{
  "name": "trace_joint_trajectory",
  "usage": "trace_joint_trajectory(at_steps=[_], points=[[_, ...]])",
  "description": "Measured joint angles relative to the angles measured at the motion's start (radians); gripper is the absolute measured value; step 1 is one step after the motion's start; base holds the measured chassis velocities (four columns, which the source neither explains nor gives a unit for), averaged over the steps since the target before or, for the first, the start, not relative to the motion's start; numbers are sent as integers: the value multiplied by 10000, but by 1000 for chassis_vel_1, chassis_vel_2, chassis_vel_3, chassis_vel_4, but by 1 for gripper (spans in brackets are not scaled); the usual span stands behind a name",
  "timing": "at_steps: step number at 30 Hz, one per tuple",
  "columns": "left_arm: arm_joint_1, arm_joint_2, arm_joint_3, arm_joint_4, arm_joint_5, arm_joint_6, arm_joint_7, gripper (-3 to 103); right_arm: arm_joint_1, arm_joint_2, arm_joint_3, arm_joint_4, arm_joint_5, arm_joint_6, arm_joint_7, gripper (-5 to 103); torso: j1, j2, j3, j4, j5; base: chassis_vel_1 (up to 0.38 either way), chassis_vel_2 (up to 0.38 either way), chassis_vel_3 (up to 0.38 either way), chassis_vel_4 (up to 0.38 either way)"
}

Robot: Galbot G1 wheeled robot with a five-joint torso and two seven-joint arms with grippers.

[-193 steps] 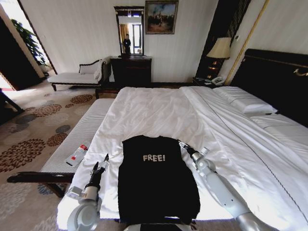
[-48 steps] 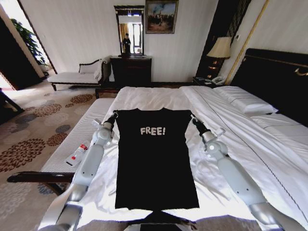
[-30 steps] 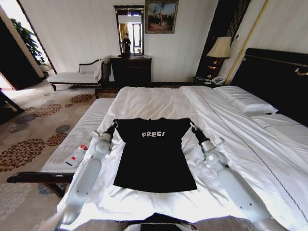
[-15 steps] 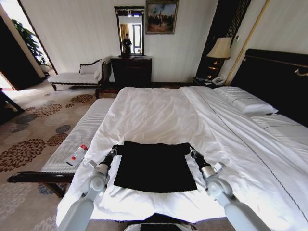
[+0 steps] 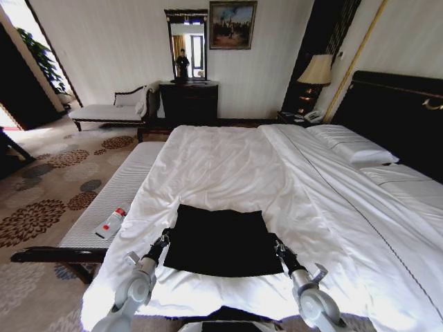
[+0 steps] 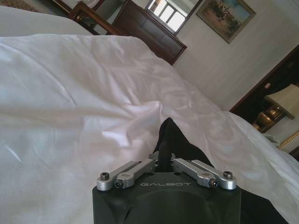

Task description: Fold the clothes on the bed.

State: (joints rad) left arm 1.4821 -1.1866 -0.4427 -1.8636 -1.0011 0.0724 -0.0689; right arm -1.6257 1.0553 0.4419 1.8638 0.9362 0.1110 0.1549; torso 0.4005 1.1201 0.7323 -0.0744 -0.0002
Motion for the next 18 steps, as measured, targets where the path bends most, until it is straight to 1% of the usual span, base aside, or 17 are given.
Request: trace_joint_trajectory(at_steps=[6,7,9,10,11,12,13,16,17,18], points=[[192,-41,-15,31,160,10,12,0,-11,159,-118,-60,-335,99,122,0,0,-1,0,0,0,0,0,0,0],[257,-69,-47,-37,175,27,-1,-2,3,206,-128,-57,-401,149,121,0,0,-1,0,0,-2,0,0,0,0],[440,-121,-176,-379,169,103,-7,7,-16,294,-116,91,-445,217,89,10,0,-2,0,0,0,0,0,0,0],[490,-126,-218,-467,169,118,-6,7,-31,311,-106,143,-450,226,78,10,0,-2,0,0,0,0,0,0,0],[614,-136,-328,-675,169,140,8,13,-90,356,-61,280,-459,249,62,16,0,-2,0,2,0,0,0,0,0],[614,-136,-328,-675,169,140,8,13,-90,356,-61,280,-459,249,62,16,0,-2,0,2,0,0,0,0,0],[954,-130,-640,-1115,148,164,115,19,-290,462,45,642,-469,285,58,21,1,-2,0,1,0,0,0,0,0],[1327,-90,-1166,-1490,40,125,286,35,-679,685,340,1443,-397,291,269,37,-1,-2,0,1,0,0,0,0,0],[1359,-83,-1374,-1575,-75,113,296,35,-744,772,474,1723,-312,290,457,43,-2,-1,0,2,-1,0,0,0,0],[1275,-80,-1535,-1616,-246,113,282,41,-735,872,628,1987,-162,264,676,48,-1,-1,0,2,-1,0,0,0,0]])
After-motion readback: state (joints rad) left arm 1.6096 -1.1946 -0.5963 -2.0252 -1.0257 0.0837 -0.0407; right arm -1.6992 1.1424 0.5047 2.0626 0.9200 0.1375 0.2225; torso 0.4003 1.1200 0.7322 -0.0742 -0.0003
